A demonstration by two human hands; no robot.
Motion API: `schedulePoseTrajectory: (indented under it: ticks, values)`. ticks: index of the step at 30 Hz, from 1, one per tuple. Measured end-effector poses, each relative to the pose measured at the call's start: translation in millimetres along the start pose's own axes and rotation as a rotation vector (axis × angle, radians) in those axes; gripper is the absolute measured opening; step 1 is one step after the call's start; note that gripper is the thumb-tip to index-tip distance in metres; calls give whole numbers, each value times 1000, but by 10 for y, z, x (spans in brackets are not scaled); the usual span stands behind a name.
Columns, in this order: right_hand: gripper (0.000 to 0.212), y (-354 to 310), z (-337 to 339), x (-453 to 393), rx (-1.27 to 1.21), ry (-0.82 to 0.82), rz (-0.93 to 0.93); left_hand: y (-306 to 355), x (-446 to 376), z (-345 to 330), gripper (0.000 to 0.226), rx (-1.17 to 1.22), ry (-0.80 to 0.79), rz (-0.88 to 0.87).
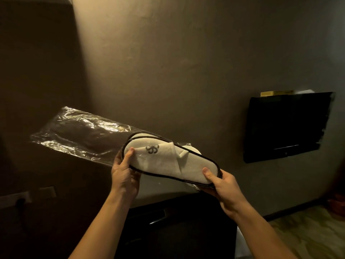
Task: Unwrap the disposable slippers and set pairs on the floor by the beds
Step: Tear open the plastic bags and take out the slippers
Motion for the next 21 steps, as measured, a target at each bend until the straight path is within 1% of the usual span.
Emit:
schedulePoseTrajectory:
  ticks: [2, 5, 6, 10, 13, 16, 19, 21]
  values:
    - [28, 37, -11, -6, 0, 17, 0, -46, 24, -44, 24, -5, -8, 4]
    - [24, 80, -59, 0, -8, 32, 0, -117, 66, -68, 44, 11, 10, 29]
    - [23, 82, -74, 0, -6, 32, 5, -119, 68, -56, 48, 15, 15, 29]
    - [24, 59, -87, -5, -6, 24, 21, -49, 58, -35, 44, -3, 8, -9]
    - [22, 85, -118, 0, -10, 22, 14, -99, 85, -46, 44, -10, 26, 11]
    - [24, 98, -171, 15, -10, 13, 21, -147, 111, -39, 34, -16, 48, 25]
    - [21, 70, -140, 16, 0, 12, 28, -105, 86, -38, 40, 4, 34, 15]
    - [22, 33, -65, 16, 2, 21, 26, -19, 34, -18, 35, 16, 25, -10]
Point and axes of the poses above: each hand's wrist, its own x-axis away from the middle knuckle, its own z-axis out of the back of the hand, y = z × x, the point moved 7 cm from there along -x, towards the middle knuckle, and after that the axes turned 2 degrees about z, right-handed, at the moved point
